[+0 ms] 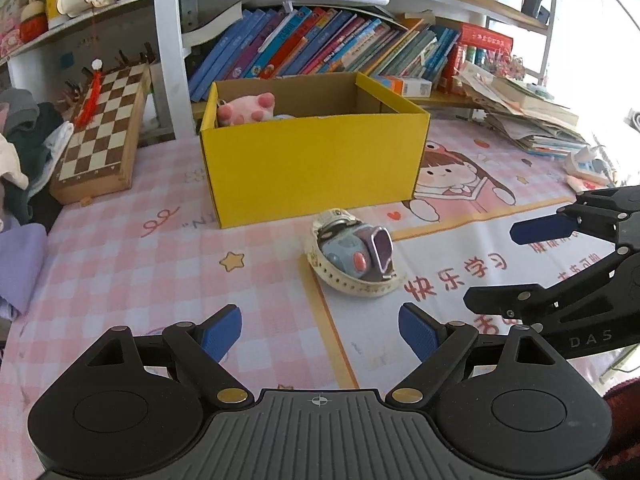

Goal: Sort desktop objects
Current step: 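Withdraw both tools from the box back over the table, then grasp the toy watch with the left tool while the right tool approaches the toy car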

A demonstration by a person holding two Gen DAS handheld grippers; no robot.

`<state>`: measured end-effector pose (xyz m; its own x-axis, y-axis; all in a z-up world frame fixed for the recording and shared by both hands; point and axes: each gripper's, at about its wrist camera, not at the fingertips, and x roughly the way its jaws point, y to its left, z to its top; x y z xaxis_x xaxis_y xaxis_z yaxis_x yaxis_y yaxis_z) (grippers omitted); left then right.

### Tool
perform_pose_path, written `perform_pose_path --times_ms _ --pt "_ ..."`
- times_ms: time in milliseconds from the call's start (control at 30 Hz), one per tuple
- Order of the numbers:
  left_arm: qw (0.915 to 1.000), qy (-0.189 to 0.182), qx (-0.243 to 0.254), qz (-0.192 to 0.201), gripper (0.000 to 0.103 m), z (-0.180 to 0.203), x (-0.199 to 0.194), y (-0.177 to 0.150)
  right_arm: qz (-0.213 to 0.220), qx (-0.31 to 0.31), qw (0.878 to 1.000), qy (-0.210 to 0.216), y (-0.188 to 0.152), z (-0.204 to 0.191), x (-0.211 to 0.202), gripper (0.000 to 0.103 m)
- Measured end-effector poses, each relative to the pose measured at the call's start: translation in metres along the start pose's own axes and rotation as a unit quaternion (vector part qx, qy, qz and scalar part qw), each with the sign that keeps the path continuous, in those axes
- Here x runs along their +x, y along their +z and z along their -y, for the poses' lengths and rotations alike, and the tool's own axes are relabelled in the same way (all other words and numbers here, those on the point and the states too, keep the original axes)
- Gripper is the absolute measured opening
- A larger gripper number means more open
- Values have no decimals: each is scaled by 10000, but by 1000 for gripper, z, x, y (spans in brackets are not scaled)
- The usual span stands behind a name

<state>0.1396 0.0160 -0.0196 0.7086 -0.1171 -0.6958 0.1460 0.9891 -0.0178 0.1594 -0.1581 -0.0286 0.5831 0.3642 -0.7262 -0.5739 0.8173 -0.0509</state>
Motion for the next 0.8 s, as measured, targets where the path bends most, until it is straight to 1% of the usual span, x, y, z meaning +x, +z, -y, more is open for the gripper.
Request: perform_pose_path --times_ms 167,467,500,533,567,600,633,767,800 --pt "10000 -19 -15 6 88 2 11 7 -101 -77 9998 119 2 6 9 77" --pt "9992 -111 -290 -253 86 1 44 16 -252 -124 9992 272 4 15 21 78" --pt "9990 -121 -321 -281 84 1 47 17 -264 -130 9992 285 4 16 22 78" --pt "9988 -131 -351 -310 73 1 51 18 -273 -134 9991 298 4 17 23 78" --pt "9986 -141 -382 -339 66 1 55 19 -279 -132 9990 310 4 18 24 78" --pt "9984 -152 -412 -367 54 1 58 20 -286 -130 9990 321 5 19 25 77" --pt "9981 -162 -443 -396 51 1 62 21 -294 -128 9989 331 5 20 26 77" --pt "9968 -209 -563 -523 50 1 76 25 -341 -145 9986 373 7 23 31 77" --pt "9963 -235 -587 -583 49 2 80 24 -354 -160 9985 387 8 23 32 77"
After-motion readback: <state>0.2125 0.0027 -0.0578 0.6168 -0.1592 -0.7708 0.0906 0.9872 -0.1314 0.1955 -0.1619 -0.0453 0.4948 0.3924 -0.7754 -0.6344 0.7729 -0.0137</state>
